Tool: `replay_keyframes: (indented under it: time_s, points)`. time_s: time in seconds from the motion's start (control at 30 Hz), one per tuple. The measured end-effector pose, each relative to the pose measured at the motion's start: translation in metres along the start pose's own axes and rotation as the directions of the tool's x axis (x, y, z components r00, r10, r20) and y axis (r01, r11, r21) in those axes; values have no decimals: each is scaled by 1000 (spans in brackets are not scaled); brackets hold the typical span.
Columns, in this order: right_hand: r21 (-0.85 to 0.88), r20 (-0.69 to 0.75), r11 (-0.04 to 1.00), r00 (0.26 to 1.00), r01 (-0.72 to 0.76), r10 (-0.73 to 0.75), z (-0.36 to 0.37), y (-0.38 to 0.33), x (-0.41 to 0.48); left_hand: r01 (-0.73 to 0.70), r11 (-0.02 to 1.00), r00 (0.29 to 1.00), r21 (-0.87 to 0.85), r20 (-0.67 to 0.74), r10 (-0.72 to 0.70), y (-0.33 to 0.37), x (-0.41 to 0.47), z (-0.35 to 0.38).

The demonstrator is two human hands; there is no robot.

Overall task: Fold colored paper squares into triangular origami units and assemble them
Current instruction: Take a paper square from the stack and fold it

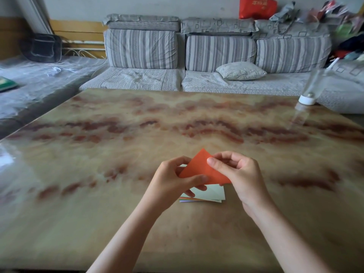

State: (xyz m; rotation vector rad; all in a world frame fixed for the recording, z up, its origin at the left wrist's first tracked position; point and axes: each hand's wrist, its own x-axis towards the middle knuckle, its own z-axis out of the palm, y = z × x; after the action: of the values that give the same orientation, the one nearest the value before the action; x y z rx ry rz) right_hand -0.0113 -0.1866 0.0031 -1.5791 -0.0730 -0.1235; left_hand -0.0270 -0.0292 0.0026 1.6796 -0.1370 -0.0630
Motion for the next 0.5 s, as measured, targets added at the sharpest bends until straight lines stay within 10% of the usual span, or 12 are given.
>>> replay_keyframes:
  time_s: [0.5]
  points:
    - [-23,212,992,969,-128,130,-2,0,-3,-17,989,981,-148,-192,-12,0,0,2]
